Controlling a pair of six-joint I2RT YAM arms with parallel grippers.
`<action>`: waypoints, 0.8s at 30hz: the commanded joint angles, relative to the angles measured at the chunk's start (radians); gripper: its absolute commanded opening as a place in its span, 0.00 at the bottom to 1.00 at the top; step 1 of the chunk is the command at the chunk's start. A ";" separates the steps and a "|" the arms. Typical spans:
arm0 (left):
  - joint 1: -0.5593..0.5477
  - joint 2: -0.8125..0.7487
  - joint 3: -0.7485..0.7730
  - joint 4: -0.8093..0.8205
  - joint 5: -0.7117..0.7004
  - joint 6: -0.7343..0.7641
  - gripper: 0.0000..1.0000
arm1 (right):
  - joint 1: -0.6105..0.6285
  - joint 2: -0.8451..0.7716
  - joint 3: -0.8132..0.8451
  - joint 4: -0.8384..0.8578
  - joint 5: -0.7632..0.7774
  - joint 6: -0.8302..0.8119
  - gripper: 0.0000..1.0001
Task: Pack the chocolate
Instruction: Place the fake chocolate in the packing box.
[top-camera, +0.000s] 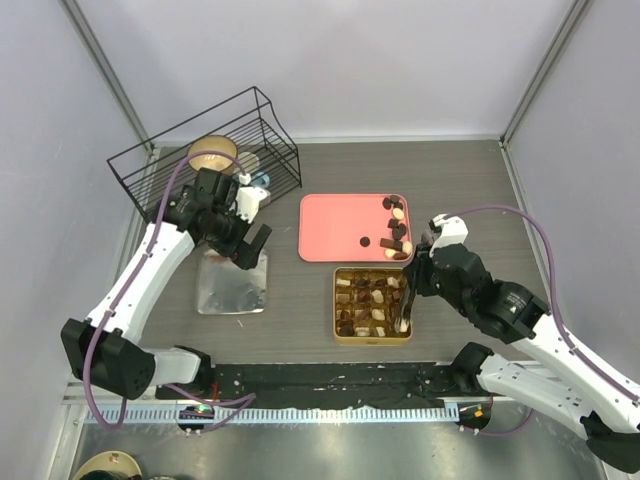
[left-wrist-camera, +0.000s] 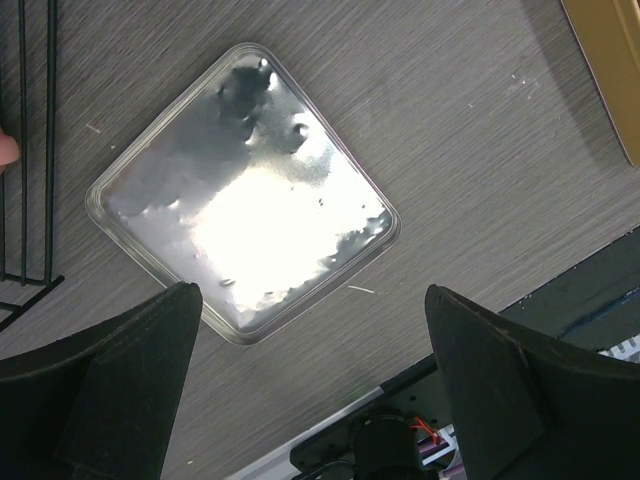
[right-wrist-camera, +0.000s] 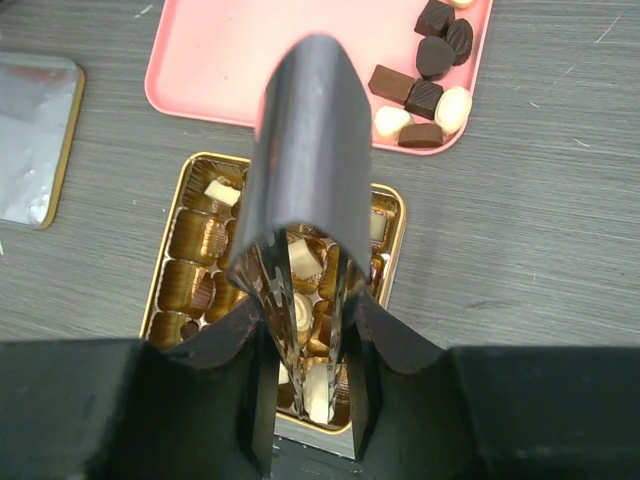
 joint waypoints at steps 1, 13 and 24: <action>0.003 -0.038 0.043 -0.015 0.013 -0.012 1.00 | 0.005 -0.013 -0.002 0.057 0.023 -0.012 0.36; 0.005 -0.059 0.045 -0.024 0.008 -0.005 1.00 | 0.005 -0.045 0.030 0.072 0.075 -0.015 0.26; 0.005 -0.114 0.057 -0.055 0.005 0.001 1.00 | 0.005 0.109 0.317 -0.178 0.395 0.012 0.07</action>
